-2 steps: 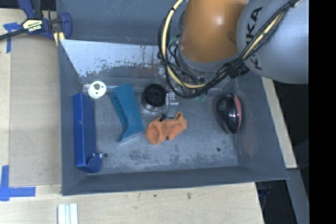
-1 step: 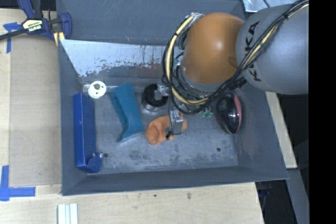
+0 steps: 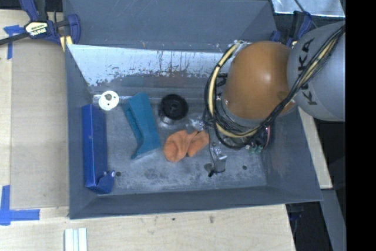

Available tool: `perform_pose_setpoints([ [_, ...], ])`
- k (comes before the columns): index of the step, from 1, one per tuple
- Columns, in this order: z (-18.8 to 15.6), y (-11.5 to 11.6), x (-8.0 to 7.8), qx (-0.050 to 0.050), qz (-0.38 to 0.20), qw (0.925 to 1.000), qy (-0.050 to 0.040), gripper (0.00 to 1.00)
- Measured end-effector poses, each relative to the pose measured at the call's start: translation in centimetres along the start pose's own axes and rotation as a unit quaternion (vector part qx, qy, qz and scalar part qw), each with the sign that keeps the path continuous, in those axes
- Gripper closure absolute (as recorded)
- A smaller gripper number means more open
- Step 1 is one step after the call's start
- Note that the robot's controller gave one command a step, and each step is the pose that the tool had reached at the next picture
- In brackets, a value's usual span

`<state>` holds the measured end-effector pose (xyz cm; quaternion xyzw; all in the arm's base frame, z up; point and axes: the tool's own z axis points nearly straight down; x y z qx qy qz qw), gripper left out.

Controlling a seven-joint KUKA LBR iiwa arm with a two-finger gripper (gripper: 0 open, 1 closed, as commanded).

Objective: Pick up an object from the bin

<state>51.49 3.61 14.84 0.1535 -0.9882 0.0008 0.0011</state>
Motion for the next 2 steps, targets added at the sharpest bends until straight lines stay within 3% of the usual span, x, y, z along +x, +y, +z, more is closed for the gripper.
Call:
perform_pose_setpoints([
  [1, 0.8, -1.5, -3.4, 0.0, -0.012, 0.9999, -0.0031, 0.0],
  [2, 7.2, -0.3, -2.4, 0.0, -0.025, 0.9997, -0.0044, 0.0],
])
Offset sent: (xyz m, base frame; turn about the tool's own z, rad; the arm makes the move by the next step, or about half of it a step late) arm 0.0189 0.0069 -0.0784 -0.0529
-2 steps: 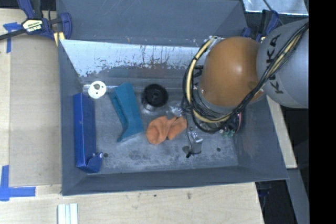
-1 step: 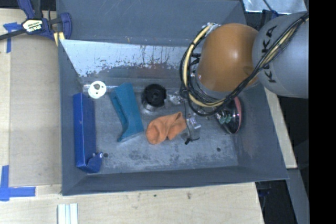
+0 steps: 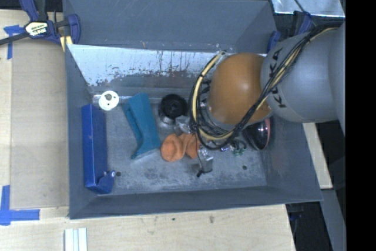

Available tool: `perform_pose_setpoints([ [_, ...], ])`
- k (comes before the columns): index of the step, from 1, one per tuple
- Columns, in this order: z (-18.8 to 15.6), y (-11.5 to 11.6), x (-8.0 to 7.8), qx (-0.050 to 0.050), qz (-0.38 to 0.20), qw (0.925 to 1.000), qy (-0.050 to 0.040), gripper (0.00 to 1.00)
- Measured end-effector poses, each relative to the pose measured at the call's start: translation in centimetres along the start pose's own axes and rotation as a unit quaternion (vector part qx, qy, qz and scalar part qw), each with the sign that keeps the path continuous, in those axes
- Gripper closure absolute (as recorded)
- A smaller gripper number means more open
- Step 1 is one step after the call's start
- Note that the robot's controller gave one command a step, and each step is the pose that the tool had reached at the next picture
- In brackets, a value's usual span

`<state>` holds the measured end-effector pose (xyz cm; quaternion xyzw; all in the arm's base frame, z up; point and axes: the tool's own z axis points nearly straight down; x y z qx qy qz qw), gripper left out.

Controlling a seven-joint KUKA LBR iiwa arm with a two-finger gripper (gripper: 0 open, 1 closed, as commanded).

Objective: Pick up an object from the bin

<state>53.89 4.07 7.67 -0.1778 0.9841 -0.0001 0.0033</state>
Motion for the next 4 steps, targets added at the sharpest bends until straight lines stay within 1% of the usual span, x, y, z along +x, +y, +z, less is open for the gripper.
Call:
perform_pose_setpoints([
  [1, 2.4, 0.3, 0.2, -0.001, -0.015, 0.9999, 0.0006, 1.0],
  [3, 2.0, 0.3, 0.2, -0.002, -0.017, 0.9998, 0.0019, 1.0],
  [4, 1.2, 0.3, 0.1, -0.001, -0.017, 0.9999, -0.0008, 1.0],
])
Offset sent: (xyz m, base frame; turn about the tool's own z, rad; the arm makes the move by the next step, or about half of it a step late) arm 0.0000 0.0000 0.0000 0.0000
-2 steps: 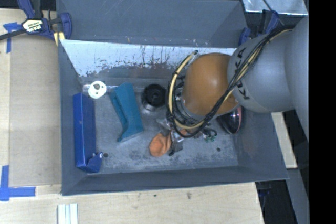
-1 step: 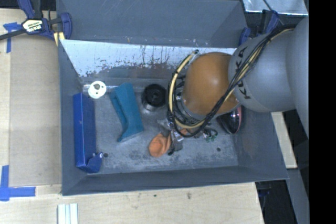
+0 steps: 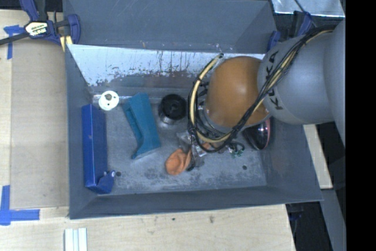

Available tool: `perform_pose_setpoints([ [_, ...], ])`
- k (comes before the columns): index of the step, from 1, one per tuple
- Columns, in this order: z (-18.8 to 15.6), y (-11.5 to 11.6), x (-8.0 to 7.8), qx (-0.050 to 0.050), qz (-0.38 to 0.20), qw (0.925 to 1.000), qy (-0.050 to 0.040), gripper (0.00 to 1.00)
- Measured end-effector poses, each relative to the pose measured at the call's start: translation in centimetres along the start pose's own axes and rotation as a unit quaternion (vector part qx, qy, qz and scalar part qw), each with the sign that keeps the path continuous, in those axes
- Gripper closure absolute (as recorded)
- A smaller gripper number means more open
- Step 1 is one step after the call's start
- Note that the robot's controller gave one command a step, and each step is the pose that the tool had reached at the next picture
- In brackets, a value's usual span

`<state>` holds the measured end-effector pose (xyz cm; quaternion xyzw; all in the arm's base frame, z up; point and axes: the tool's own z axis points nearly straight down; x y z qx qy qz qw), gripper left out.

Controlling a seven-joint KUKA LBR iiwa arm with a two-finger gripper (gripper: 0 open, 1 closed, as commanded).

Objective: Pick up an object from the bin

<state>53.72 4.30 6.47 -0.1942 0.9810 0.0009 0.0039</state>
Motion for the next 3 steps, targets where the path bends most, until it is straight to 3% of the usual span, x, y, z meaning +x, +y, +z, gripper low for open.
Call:
perform_pose_setpoints([
  [3, -1.96, -0.1, -0.05, 0.001, 0.002, 1.0, 0.0003, 1.0],
])
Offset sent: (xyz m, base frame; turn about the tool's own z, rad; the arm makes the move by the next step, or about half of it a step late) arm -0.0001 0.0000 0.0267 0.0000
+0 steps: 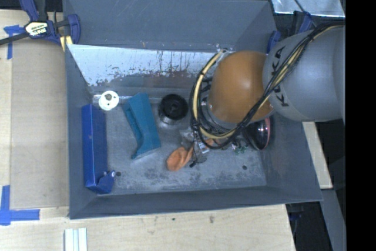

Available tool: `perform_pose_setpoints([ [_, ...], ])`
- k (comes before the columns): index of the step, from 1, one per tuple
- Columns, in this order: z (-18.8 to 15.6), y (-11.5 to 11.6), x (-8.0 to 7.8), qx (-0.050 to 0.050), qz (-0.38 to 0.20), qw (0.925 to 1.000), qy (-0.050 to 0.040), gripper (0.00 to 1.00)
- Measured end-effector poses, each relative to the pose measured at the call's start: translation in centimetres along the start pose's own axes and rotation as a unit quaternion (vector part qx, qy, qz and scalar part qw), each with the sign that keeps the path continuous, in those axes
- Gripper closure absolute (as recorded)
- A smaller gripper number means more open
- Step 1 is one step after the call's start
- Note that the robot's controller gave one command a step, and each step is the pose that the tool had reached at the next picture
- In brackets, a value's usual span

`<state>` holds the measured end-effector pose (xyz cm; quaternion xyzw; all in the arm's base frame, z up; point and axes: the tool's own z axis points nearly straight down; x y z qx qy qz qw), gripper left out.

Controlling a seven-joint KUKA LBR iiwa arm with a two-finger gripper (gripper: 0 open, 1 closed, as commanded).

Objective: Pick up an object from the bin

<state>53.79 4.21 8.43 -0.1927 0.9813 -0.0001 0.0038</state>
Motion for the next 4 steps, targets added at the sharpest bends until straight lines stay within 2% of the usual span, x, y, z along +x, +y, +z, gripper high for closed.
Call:
perform_pose_setpoints([
  [2, -1.2, 0.0, 0.1, -0.001, 0.001, 1.0, 0.0035, 1.0],
  [3, -3.0, 0.1, 0.2, -0.002, 0.001, 1.0, 0.0047, 1.0],
  [4, -4.4, 0.0, 0.0, 0.0, 0.001, 1.0, 0.0013, 1.0],
])
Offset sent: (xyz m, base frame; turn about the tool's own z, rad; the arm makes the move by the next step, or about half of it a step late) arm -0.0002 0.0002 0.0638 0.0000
